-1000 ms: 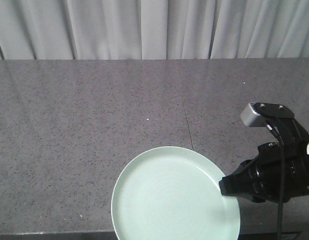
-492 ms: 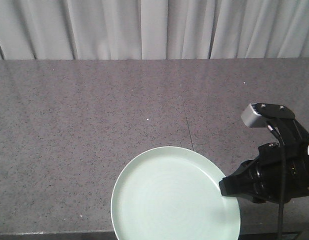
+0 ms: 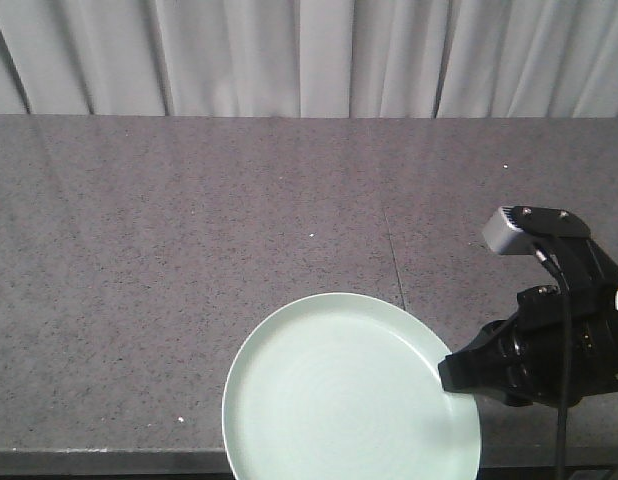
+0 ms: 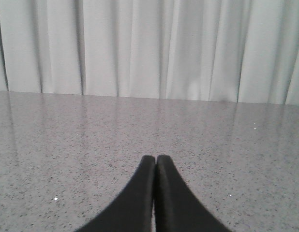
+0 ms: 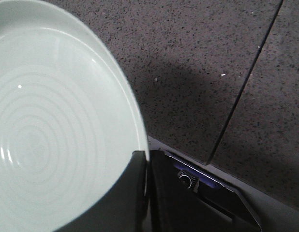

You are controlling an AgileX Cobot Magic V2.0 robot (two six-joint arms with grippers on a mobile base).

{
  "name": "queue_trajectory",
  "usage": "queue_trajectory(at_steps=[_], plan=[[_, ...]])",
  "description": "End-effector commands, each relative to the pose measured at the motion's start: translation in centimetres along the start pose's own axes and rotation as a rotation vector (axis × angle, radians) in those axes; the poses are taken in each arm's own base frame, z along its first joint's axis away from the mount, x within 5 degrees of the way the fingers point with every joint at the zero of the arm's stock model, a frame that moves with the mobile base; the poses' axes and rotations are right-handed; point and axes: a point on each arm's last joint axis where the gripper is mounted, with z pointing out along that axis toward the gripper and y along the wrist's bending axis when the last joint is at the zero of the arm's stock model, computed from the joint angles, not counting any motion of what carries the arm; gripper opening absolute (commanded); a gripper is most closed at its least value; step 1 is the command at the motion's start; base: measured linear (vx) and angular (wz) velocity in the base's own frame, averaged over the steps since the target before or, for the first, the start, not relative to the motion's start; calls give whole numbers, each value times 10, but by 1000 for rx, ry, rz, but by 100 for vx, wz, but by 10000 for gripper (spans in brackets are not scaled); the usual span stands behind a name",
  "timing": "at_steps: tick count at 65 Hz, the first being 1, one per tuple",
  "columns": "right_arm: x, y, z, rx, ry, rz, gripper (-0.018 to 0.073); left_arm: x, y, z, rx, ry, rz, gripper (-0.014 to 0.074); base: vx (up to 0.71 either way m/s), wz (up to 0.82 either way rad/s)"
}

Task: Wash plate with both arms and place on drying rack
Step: 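Hold the plate in the right gripper while the base turns away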

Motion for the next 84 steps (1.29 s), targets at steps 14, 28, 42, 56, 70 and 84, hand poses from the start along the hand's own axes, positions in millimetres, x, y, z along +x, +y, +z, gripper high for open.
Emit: queue_trajectory(at_steps=[14, 28, 42, 56, 70, 84], plan=[[-7, 7, -10, -27, -79, -8, -8, -19, 0, -3, 3, -125, -15, -6, -6, 22], [-7, 7, -10, -28, -79, -8, -8, -19, 0, -3, 3, -125, -15, -6, -8, 31], [-7, 7, -10, -28, -79, -8, -8, -19, 0, -3, 3, -125, -15, -6, -8, 34], [-7, 7, -10, -28, -79, -8, -8, -19, 0, -3, 3, -125, -15, -6, -8, 40], [-7, 7, -10, -28, -79, -8, -8, -19, 0, -3, 3, -125, -15, -6, -10, 43], [-7, 7, -10, -28, -79, -8, -8, -19, 0, -3, 3, -125, -15, -6, -11, 46]])
